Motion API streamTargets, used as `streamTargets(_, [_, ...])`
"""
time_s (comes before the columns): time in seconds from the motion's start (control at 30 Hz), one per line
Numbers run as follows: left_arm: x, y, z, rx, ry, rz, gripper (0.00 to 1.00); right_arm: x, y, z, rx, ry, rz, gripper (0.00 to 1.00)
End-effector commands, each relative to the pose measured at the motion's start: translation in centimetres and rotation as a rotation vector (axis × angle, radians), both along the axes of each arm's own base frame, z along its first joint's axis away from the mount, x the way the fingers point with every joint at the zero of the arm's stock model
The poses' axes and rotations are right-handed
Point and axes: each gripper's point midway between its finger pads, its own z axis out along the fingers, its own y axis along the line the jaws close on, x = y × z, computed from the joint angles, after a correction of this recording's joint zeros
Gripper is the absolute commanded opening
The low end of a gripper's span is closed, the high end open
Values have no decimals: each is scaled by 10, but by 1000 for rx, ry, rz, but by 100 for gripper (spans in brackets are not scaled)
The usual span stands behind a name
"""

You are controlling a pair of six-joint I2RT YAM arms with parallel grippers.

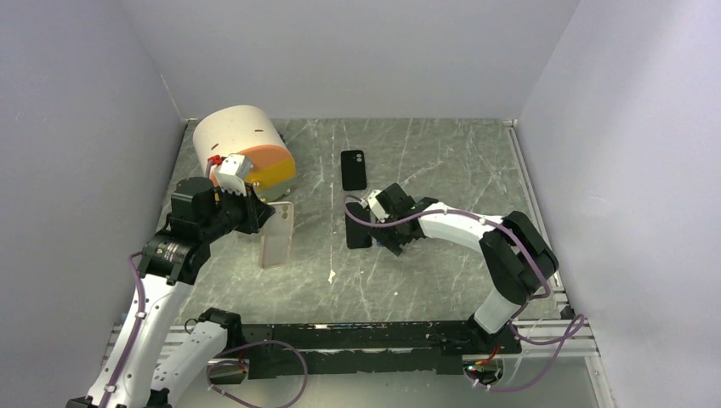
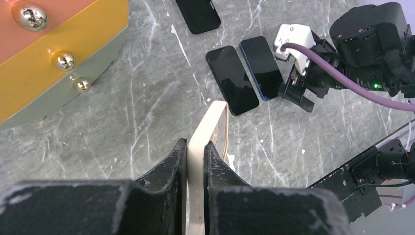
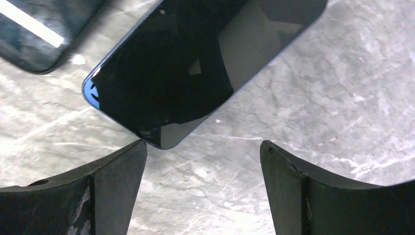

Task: Take the phone out of the phone case
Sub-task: Place the phone at the center of the board.

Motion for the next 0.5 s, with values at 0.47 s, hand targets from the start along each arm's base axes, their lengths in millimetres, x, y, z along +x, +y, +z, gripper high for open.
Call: streamTargets(0.47, [5,-6,12,-45,-53,-19,3,11,21,59,358,-67,-100,88])
